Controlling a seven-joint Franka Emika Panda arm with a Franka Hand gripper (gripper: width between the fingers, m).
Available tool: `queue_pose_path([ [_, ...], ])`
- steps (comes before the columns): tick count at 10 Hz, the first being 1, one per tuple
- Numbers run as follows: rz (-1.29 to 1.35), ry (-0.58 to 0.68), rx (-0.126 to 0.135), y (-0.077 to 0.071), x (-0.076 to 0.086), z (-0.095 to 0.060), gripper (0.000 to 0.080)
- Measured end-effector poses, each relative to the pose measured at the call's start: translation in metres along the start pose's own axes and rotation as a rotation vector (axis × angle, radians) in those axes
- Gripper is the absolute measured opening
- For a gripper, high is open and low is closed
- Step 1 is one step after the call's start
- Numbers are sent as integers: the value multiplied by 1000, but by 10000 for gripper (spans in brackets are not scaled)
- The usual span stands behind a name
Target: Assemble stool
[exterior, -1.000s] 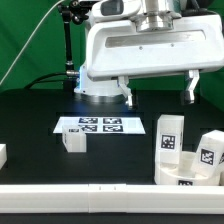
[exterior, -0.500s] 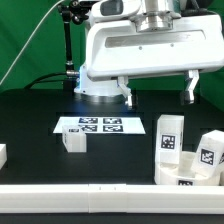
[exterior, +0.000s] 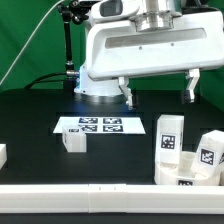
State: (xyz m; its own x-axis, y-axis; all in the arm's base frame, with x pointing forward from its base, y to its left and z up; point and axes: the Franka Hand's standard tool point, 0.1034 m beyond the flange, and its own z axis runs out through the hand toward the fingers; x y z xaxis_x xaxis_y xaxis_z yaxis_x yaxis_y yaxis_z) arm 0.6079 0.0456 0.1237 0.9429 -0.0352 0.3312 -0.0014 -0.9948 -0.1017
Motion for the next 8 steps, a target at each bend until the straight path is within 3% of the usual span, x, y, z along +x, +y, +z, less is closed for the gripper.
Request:
queue_pose_path([
  [1,0,-4,1,0,-1,0,649],
  [3,48,-165,27,-6,-9,2,649],
  [5,196,-287,-2,-10,-9,2,649],
  [8,198,-326,2,-11,-5,6,649],
])
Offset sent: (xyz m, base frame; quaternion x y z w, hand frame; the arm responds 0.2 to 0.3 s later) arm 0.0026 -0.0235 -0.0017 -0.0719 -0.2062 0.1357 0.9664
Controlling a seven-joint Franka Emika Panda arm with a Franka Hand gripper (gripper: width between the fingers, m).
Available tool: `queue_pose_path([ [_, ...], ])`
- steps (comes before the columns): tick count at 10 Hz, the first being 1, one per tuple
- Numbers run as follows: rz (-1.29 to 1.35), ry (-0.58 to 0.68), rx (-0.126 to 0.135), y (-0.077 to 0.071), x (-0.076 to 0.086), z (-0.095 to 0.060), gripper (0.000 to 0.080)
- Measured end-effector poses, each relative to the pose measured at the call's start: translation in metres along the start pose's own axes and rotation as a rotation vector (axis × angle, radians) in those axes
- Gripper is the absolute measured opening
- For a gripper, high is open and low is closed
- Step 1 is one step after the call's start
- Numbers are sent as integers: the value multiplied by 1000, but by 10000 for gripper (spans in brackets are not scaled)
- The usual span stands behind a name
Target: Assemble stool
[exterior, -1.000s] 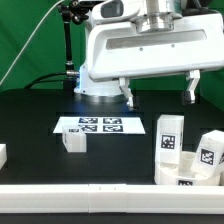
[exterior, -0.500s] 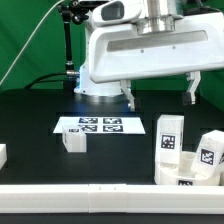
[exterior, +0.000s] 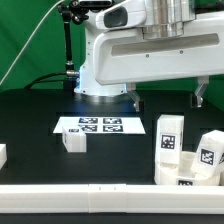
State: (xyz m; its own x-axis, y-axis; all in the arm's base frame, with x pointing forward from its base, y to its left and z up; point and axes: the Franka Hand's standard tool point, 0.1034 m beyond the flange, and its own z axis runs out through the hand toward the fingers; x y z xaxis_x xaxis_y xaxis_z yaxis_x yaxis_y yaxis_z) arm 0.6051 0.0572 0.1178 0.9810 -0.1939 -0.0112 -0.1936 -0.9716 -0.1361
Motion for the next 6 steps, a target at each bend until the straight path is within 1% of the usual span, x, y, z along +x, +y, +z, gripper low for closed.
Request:
queue_pose_path([
  [2,48,2,0,1,0,0,649],
  [4,227,14,-5,7,6,0,649],
  [5,253,71,-16,-3,11,3,649],
  [6,248,74,-14,-7,10,8,649],
])
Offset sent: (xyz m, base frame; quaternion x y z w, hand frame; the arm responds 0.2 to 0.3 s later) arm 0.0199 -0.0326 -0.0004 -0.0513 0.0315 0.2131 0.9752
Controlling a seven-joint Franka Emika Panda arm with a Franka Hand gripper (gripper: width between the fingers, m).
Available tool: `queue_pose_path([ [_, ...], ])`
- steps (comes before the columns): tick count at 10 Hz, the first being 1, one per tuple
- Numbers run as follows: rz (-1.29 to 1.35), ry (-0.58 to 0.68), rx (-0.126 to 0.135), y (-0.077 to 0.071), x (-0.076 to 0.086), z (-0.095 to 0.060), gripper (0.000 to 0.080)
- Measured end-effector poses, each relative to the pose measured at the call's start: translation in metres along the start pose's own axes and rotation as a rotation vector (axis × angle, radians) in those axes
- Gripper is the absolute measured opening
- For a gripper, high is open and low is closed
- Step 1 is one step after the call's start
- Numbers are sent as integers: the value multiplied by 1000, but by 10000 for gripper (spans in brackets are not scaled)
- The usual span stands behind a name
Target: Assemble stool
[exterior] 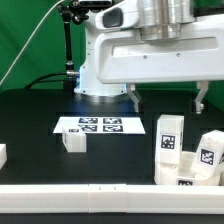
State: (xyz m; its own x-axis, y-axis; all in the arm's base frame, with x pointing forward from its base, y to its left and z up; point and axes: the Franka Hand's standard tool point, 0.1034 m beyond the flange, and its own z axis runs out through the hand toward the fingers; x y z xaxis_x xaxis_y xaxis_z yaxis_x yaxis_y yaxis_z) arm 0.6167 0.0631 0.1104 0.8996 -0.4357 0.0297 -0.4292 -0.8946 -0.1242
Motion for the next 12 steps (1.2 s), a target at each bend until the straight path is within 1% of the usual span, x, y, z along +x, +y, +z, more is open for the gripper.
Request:
queue_pose_path([
  [4,-5,-2,1,1,1,2,649],
  [6,-14,-7,-12,15,4,12,649],
  [10,-17,1,-12,15,2,21,649],
  [11,-18,0,-12,14,1,21,525],
  [12,-20,-1,-12,13,0,22,375],
])
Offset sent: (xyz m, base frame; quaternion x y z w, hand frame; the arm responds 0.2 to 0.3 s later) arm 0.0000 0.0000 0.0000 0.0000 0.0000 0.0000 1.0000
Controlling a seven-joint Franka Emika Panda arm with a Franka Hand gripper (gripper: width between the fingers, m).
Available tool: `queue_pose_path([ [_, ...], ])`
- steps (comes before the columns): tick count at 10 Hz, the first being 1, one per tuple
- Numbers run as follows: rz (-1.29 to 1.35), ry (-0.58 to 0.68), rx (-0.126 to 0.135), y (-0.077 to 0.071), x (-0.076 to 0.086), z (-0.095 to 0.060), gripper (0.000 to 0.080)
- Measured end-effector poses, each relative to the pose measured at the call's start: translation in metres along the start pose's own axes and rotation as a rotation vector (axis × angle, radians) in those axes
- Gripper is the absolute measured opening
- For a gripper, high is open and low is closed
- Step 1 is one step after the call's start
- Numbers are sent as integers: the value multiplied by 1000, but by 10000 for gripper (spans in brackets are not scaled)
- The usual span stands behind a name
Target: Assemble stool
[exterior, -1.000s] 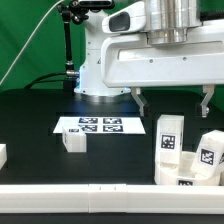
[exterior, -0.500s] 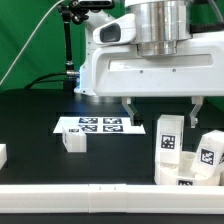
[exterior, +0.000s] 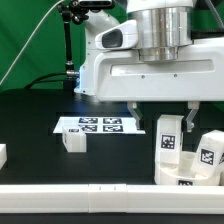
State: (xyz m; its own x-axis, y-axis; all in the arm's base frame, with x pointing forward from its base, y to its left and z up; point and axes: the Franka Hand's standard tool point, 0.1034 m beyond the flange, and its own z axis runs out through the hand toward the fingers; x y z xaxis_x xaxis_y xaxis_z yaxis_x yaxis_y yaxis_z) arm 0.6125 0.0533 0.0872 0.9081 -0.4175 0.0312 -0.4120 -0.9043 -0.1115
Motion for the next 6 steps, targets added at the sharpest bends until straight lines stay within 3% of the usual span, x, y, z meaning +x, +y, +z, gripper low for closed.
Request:
queue_pose_path([
  [2,-17,0,-1,-2,-1,0,334],
  [6,16,-1,3,-2,-1,0,334],
])
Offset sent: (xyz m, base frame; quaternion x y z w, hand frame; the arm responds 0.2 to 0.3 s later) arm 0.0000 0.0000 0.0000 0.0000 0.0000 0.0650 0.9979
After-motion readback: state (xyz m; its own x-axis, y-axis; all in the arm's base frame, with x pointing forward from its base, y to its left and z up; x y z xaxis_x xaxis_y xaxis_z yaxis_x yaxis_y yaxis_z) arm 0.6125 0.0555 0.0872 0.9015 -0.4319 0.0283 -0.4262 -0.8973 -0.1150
